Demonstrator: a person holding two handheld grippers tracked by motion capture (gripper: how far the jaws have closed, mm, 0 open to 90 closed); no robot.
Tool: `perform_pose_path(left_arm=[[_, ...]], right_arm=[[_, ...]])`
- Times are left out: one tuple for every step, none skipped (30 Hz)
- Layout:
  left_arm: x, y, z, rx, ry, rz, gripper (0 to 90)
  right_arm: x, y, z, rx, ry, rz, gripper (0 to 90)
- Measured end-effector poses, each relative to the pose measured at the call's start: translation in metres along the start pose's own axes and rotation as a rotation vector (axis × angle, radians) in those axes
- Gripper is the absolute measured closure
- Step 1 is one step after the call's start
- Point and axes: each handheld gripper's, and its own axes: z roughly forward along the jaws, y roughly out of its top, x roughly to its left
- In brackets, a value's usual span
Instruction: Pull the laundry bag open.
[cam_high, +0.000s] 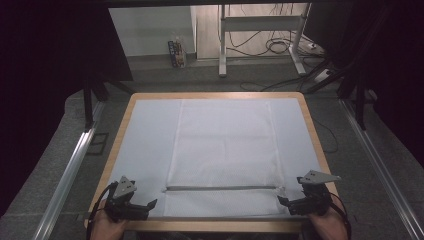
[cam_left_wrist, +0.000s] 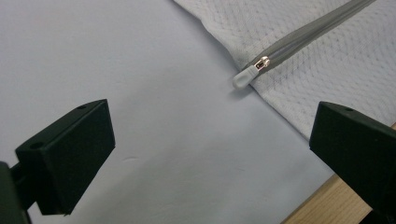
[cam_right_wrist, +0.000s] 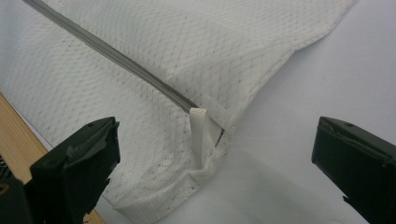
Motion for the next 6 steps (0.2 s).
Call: perform_pose_path(left_arm=[[-0.0003,0.0003,0.0005,0.008,0.005,0.002,0.0],[-0.0004,0.0005,0.001,0.011,0.007,0.002,0.0],[-0.0005,0.0007,0.0012,0.011,0.006,0.002,0.1],[-0.0006,0.001,0.0014,0.012,0.005,0.002,0.2],[-0.0006,0.0012,0.0018,0.015,0.006,0.003,0.2],[-0.0006,0.0012,0.0018,0.015,0.006,0.003,0.2]], right_arm=[[0.0008,0.0002,0.0004,0.004,-0.003,-0.002,0.7],[0.0014,0.0004,0.001,0.009,-0.007,-0.008,0.7],[0.0021,0.0004,0.0015,0.011,-0.011,-0.012,0.6],[0.0024,0.0003,0.0018,0.014,-0.013,-0.017,0.7],[0.0024,0.0003,0.0024,0.017,-0.016,-0.019,0.6],[0.0024,0.0003,0.0024,0.017,-0.016,-0.019,0.6]])
